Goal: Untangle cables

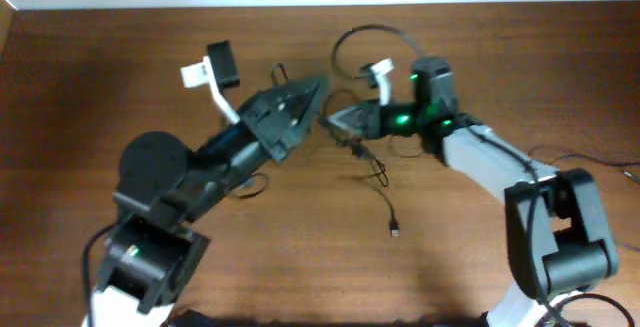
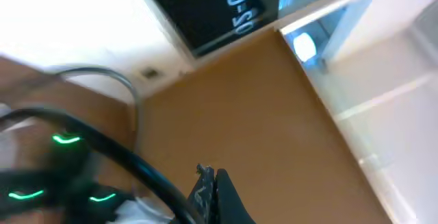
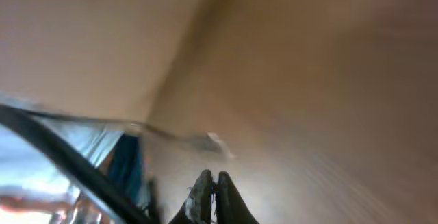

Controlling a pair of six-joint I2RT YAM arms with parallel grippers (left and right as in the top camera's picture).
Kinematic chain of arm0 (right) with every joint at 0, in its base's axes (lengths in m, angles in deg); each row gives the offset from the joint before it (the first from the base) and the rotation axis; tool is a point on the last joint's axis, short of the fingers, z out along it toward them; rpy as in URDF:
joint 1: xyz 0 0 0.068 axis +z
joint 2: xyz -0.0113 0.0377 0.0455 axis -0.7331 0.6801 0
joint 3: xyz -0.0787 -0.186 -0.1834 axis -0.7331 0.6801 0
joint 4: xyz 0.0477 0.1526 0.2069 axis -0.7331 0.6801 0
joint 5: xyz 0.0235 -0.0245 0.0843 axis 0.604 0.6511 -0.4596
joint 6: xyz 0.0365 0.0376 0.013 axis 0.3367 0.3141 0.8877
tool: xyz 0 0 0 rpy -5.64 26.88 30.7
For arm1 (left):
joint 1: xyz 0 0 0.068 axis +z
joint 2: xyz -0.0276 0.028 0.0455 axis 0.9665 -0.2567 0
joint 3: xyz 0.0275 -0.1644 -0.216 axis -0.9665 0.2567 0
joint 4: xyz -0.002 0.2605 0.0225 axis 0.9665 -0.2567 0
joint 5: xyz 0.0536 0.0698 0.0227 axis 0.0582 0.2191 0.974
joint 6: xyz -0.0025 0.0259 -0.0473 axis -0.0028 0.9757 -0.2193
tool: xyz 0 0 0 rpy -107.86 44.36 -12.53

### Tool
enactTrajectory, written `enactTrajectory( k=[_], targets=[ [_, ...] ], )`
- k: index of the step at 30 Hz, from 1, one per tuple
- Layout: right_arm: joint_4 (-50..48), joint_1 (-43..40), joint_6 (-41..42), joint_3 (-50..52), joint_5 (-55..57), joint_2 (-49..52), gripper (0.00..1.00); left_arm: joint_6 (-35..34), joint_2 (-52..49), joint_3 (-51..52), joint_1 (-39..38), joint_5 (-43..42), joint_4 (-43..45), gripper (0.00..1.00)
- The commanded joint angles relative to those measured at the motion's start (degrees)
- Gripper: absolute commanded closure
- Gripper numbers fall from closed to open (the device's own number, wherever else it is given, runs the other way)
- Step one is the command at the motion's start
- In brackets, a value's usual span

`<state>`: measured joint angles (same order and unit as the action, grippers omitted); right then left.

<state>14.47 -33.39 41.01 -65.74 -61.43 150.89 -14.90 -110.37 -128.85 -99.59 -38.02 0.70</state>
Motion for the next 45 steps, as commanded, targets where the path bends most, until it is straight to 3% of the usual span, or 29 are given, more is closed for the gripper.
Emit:
enactTrajectory(
  k=[1, 4, 8, 15, 18, 20, 21, 23, 24, 25, 27, 29, 31, 33, 39, 41, 45],
  targets=[
    [7.02, -11.21, -4.13, -0.24, 10.73, -3.17, 0.96, 25.99, 6.84, 0.13, 12.92, 7.45, -14.25, 1.0],
    [14.12, -23.12, -6.54, -0.24, 10.73, -6.43, 0.96, 26.32, 5.73, 0.2, 24.26, 26.58, -33.16, 1.0],
    [18.73, -30.36, -8.17, -0.24, 10.73, -7.26, 0.96, 26.05, -2.64, 0.22, 28.55, 39.8, -35.8, 1.0],
    [23.54, -38.69, -11.1, -0.24, 10.75, -9.75, 0.96, 22.64, -15.82, 0.22, 39.34, 42.07, -36.65, 1.0],
    [27.89, -38.8, -12.7, -0.24, 11.54, -12.07, 0.96, 22.69, -15.8, 0.22, 40.81, 33.0, -37.9, 1.0],
    [33.64, -37.94, -12.98, -0.24, 11.08, -13.77, 0.96, 23.67, -15.82, 0.24, 40.74, 7.41, -37.77, 1.0],
    [37.59, -36.2, -13.49, -0.24, 10.14, -14.56, 0.95, 28.98, -15.82, 0.24, 40.63, -11.54, -33.68, 1.0],
    [45.7, -31.91, -13.55, -0.22, 5.31, -14.6, 0.56, 35.65, -15.8, 0.24, 38.62, -42.97, -18.78, 1.0],
    [49.44, -28.98, -13.55, -0.22, 4.48, -14.6, 0.48, 35.6, -15.8, 0.24, 37.44, -49.62, -11.08, 1.0],
    [51.87, -26.38, -13.53, -0.2, 4.44, -14.6, 0.38, 34.97, -15.8, 0.24, 36.46, -52.24, -5.44, 1.0],
    [55.87, -17.84, -13.51, -0.13, 3.85, -14.6, 0.01, 26.86, -15.76, 0.24, 34.25, -51.74, 5.42, 1.0],
    [51.82, -9.09, -10.67, -0.13, -2.45, -14.58, 0.02, 24.09, -15.72, 0.22, 32.35, -49.92, 10.91, 1.0],
    [47.34, -5.16, -5.55, -0.13, -2.4, -14.58, 0.01, 23.34, -15.41, 0.22, 31.67, -49.9, 10.86, 1.0],
    [40.09, 0.35, 2.34, -0.13, 0.7, -14.56, 0.01, 17.46, -15.26, 0.22, 31.63, -49.94, 14.56, 1.0],
    [24.15, 10.71, 16.39, -0.13, 5.42, -13.81, 0.01, 3.37, -14.78, 0.22, 30.62, -49.72, 30.71, 1.0],
    [17.51, 12.44, 20.02, -0.13, 5.57, -11.74, 0.01, 1.11, -14.78, 0.22, 28.35, -49.46, 36.0, 1.0],
    [10.47, 14.86, 25.18, -0.13, 6.23, -9.75, 0.01, -0.74, -14.75, 0.22, 24.87, -47.32, 37.66, 1.0]
  ],
)
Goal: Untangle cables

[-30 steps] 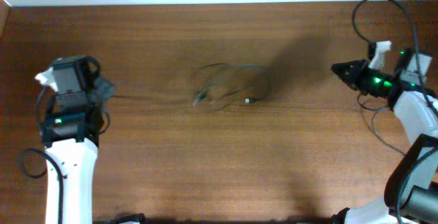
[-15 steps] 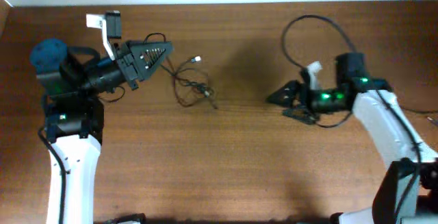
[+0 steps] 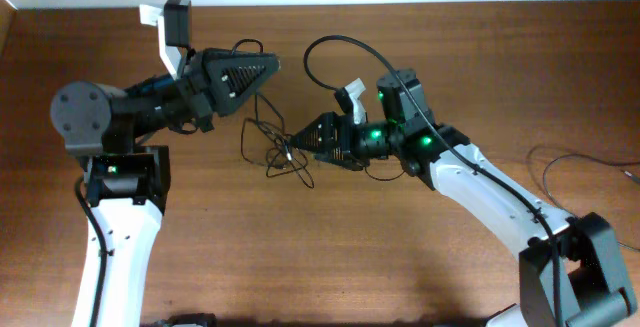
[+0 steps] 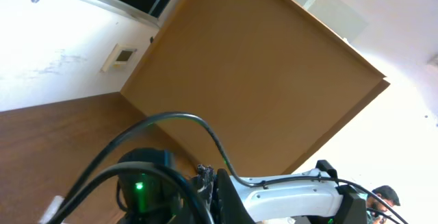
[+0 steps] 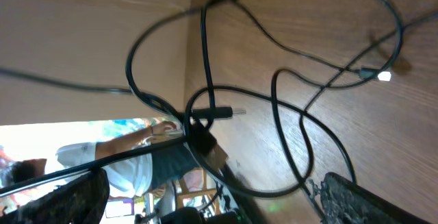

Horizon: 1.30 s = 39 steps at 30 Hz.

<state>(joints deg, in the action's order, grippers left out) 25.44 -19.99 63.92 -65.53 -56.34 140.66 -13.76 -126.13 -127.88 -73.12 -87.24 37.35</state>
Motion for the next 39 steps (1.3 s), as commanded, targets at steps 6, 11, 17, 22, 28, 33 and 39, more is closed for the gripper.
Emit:
enactTrajectory(
  k=[6, 11, 17, 22, 28, 33, 39],
  targets=[
    [-1.14, 1.73, 18.47, -0.35, 13.77, 0.48, 0.02, -29.86, 1.14, -0.74, -2.01, 11.98, 2.45, 1.0],
    [-2.71, 1.79, 37.09, -0.35, 23.67, 0.48, 0.01, -41.07, 1.14, -0.74, -3.58, 18.8, -10.21, 1.0],
    [-0.31, 7.34, 40.15, -0.33, 46.93, 0.48, 0.13, -51.01, 1.14, -0.74, -8.66, 27.43, -13.88, 1.0],
    [11.37, 6.84, 37.35, -0.35, 62.05, 0.48, 0.96, -52.59, 1.14, -0.74, -8.59, 29.7, -12.09, 1.0],
    [17.49, -0.39, 4.24, -0.35, 31.52, 0.46, 0.48, -39.23, 1.11, -0.74, -7.21, 41.31, -29.7, 1.0],
    [18.01, 0.74, 4.31, -0.35, 22.36, 0.46, 0.13, -38.77, -1.14, -0.72, -7.19, 75.73, -67.41, 0.95],
    [18.86, 8.83, 3.69, -0.33, 30.14, 0.46, 0.01, -38.75, -13.99, -0.72, -7.19, 92.52, -74.14, 0.93]
  ],
)
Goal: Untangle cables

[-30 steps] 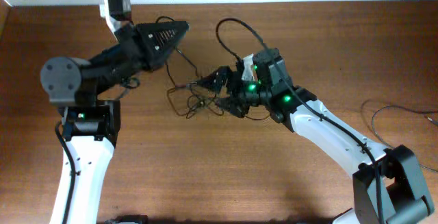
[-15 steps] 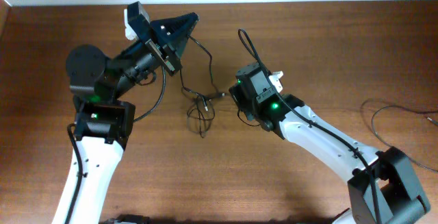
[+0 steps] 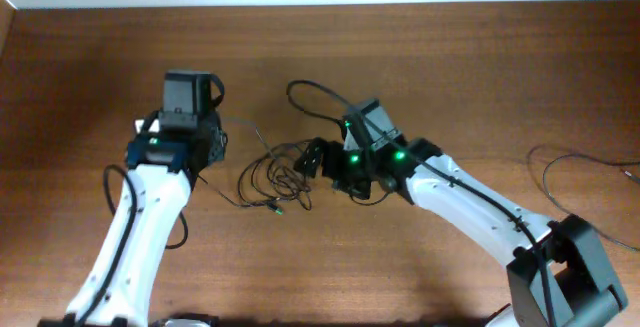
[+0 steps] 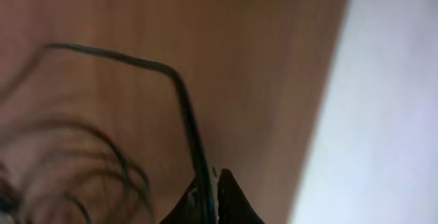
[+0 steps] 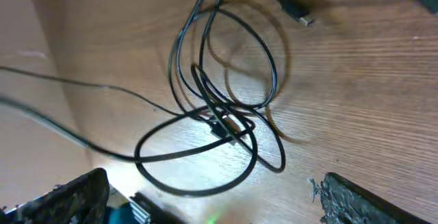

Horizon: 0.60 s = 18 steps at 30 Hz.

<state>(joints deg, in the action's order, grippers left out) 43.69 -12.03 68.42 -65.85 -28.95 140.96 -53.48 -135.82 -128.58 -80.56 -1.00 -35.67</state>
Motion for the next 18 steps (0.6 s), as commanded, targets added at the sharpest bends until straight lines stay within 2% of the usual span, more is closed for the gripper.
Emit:
enactTrajectory(
  k=[1, 4, 5, 8, 9, 11, 12, 15, 18],
  targets=[
    [0.92, 0.92, -1.81, 0.0, 2.69, 0.15, 0.01, 0.94, -5.88, -0.02, 0.26, 6.29, -1.11, 0.94],
    [6.8, 0.94, -4.04, 0.0, -1.31, 0.15, 0.01, 0.92, -9.73, -0.02, 0.5, 6.27, -1.25, 0.94],
    [6.82, 0.92, -1.4, 0.0, -5.95, 0.15, 0.04, 0.94, -10.03, -0.02, 0.5, 6.23, -1.2, 0.94],
    [4.66, 0.87, 19.08, 0.0, -9.31, 0.15, 0.11, 0.94, -10.12, -0.02, 0.44, 6.05, -4.28, 0.93],
    [2.64, 0.87, 25.22, 0.0, -8.87, 0.15, 0.17, 0.94, -10.14, 0.07, 0.46, 6.05, -5.55, 0.93],
    [2.32, 0.87, 32.81, 0.0, -5.62, 0.22, 0.31, 0.94, -10.14, 0.15, 0.46, 5.18, -7.21, 0.93],
    [2.29, 0.9, 35.63, 0.0, -5.79, 0.57, 0.35, 0.94, -10.14, 0.2, 0.46, 5.2, -7.37, 0.92],
    [2.25, 0.9, 40.17, 0.0, -6.4, 2.47, 0.45, 0.94, -10.14, 0.17, 0.2, 5.01, -7.52, 0.92],
    [2.21, 0.94, 40.17, 0.0, -6.49, 5.38, 0.47, 0.94, -10.14, 0.2, 0.2, 4.96, -7.56, 0.92]
  ],
)
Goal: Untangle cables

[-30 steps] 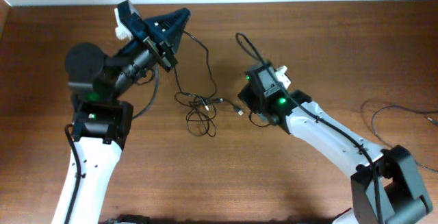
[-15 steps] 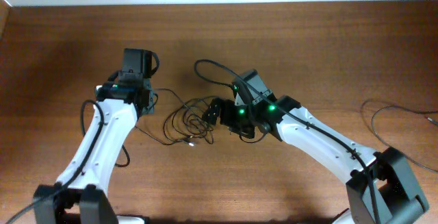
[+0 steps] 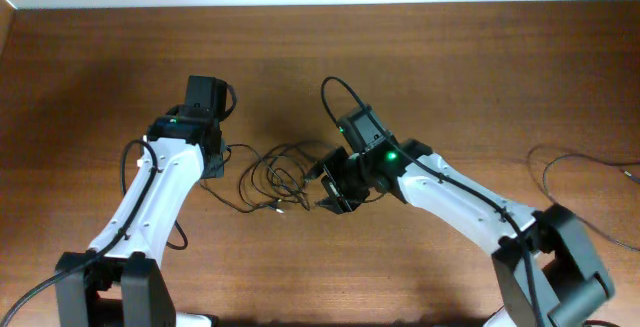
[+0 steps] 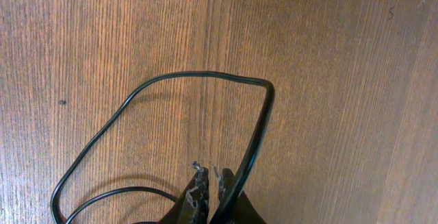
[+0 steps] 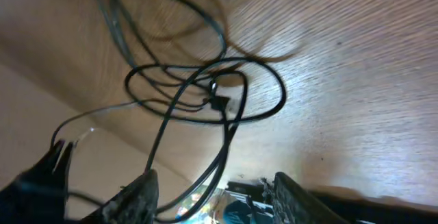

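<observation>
Thin black cables [image 3: 272, 177] lie in a loose tangle of loops on the brown table [image 3: 120, 57] between my two arms. My left gripper [image 3: 212, 162] is low at the tangle's left end. In the left wrist view the left gripper [image 4: 209, 177] is shut and a bent black cable [image 4: 254, 131] runs down along its right finger. My right gripper [image 3: 333, 185] stands open at the tangle's right end. Seen from the right wrist, its fingers [image 5: 140, 191] are wide apart, and crossed loops [image 5: 205, 94] with a small plug lie ahead of them.
Another thin cable [image 3: 560, 172] trails off the table's right edge. A black cable loop [image 3: 335, 95] rises behind the right wrist. The table's far edge meets a pale wall.
The left gripper has come down closer to the tabletop at the tangle's left end, still shut. The right gripper, still open, has shifted toward the near side of the tangle.
First both grippers were shut and close together at mid-table with cable hanging below. Then the left gripper was at the far left with cable in it and the right one was open by the tangle. After that the tangle lay on the table between them, as now.
</observation>
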Controlling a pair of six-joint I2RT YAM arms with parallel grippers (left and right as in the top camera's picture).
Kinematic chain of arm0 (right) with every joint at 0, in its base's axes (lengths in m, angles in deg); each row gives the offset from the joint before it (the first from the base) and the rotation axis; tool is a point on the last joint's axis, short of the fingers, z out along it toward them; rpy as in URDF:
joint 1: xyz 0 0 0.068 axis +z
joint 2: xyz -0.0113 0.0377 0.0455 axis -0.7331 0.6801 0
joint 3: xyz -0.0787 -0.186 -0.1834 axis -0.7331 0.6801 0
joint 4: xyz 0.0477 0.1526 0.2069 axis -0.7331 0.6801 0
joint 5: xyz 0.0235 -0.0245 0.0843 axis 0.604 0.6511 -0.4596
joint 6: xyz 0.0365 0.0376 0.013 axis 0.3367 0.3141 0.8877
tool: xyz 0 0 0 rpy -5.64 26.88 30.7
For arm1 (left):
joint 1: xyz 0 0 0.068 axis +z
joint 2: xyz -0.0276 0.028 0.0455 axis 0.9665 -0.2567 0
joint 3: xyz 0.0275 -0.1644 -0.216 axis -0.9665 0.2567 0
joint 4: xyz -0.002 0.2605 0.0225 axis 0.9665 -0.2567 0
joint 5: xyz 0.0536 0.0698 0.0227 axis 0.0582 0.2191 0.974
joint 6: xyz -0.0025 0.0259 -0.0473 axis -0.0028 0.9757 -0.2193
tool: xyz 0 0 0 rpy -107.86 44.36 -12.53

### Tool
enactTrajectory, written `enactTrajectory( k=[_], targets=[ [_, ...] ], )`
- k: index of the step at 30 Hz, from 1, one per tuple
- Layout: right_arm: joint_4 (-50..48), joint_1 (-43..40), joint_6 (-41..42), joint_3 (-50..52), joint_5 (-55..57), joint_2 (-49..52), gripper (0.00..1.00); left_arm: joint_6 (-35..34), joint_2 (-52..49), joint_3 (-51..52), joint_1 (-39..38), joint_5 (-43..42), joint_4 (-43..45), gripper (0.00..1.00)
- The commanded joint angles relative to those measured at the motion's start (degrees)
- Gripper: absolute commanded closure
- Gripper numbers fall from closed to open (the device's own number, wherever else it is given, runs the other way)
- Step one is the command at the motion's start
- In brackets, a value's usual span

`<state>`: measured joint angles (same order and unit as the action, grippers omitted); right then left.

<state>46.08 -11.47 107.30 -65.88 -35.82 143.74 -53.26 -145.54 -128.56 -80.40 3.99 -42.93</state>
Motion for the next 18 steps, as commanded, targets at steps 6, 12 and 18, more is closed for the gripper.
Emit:
enactTrajectory(
  k=[6, 12, 18],
  targets=[
    [-4.04, 2.14, 0.04, 0.02, -4.81, 5.86, 0.96, 0.74, -0.42, 0.15, 0.15, -0.85, -1.57, 0.9],
    [11.87, -2.25, -29.77, 0.02, 9.33, 5.84, 0.96, 6.71, -0.42, 0.15, 0.52, 8.87, -4.11, 0.96],
    [33.09, -15.93, -38.03, 0.02, 43.21, 5.84, 0.96, 20.61, -0.42, 0.15, 16.33, 22.56, -0.46, 0.95]
  ],
)
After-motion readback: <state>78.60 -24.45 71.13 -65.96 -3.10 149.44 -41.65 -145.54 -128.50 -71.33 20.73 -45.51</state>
